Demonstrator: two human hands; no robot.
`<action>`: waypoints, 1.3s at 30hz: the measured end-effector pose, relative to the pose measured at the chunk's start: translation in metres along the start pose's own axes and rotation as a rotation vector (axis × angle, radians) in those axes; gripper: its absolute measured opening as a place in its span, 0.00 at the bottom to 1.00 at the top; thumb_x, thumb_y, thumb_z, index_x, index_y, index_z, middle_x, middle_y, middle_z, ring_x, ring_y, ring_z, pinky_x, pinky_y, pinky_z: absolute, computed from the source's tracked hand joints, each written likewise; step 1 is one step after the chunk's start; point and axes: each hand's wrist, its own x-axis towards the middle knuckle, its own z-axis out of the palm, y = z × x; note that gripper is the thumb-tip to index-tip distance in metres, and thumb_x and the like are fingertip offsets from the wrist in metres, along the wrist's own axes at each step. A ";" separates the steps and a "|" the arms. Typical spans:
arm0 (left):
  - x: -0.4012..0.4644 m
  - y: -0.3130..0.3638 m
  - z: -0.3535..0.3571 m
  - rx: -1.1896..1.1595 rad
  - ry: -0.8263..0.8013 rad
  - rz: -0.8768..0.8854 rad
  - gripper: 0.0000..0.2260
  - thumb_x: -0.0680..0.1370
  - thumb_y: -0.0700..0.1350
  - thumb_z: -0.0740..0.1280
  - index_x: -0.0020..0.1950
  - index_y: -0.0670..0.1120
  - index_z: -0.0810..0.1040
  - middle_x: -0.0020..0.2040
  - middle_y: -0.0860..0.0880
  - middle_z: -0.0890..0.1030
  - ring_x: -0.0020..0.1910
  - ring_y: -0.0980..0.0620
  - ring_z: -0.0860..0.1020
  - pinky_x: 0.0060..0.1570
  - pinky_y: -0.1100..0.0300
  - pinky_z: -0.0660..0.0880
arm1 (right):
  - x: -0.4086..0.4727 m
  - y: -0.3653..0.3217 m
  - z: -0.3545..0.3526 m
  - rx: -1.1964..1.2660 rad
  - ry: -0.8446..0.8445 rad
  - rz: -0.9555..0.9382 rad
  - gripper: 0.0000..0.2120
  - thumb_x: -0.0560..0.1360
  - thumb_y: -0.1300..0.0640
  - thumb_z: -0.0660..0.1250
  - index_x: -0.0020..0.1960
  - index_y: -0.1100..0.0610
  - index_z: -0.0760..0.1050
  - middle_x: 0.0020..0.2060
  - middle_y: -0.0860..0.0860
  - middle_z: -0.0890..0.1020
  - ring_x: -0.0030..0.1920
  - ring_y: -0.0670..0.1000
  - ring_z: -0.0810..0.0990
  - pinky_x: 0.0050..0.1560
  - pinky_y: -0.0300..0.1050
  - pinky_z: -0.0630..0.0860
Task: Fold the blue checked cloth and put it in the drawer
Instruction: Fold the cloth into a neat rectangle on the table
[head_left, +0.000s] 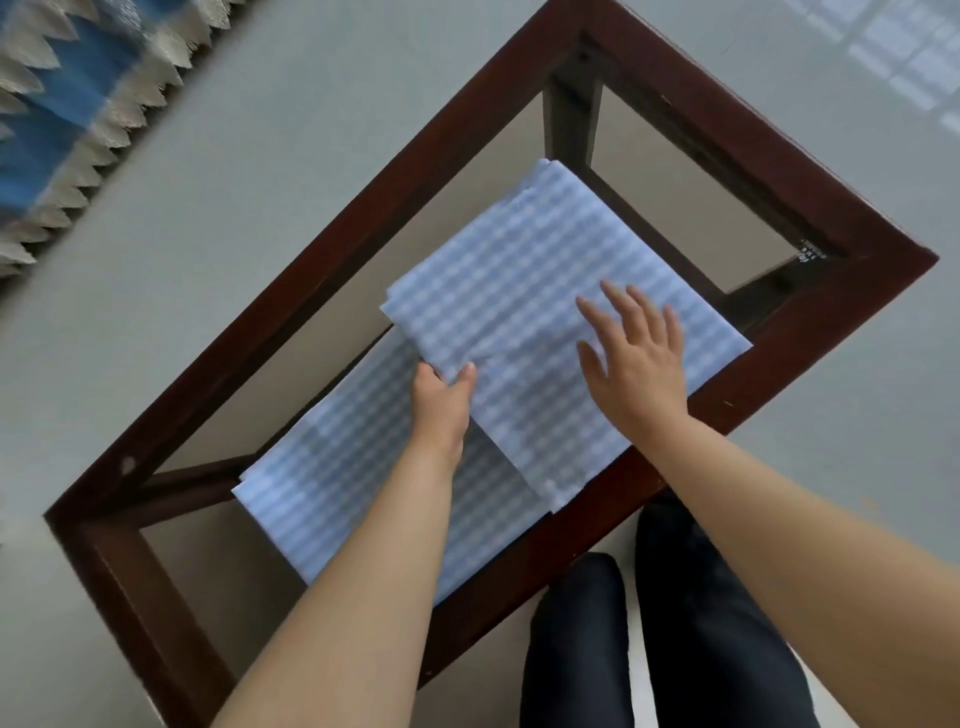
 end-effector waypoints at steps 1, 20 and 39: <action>0.001 -0.007 -0.005 -0.024 -0.007 -0.060 0.06 0.78 0.37 0.65 0.50 0.47 0.73 0.50 0.49 0.80 0.50 0.51 0.80 0.51 0.55 0.78 | 0.008 0.005 -0.001 -0.066 -0.076 0.021 0.24 0.80 0.45 0.53 0.75 0.46 0.56 0.77 0.51 0.56 0.77 0.56 0.51 0.74 0.59 0.41; 0.017 -0.029 0.021 1.079 0.310 0.496 0.30 0.79 0.52 0.61 0.78 0.52 0.51 0.78 0.45 0.50 0.76 0.43 0.53 0.70 0.48 0.58 | -0.022 0.032 0.051 -0.253 -0.413 -0.275 0.32 0.77 0.32 0.42 0.77 0.45 0.46 0.77 0.52 0.52 0.77 0.57 0.47 0.71 0.71 0.45; -0.020 -0.119 -0.150 0.715 0.646 -0.395 0.35 0.78 0.61 0.59 0.78 0.49 0.48 0.79 0.47 0.45 0.76 0.43 0.50 0.73 0.42 0.54 | -0.063 0.000 0.080 -0.384 -0.545 -0.442 0.34 0.74 0.33 0.46 0.76 0.48 0.58 0.76 0.54 0.59 0.76 0.59 0.54 0.69 0.73 0.47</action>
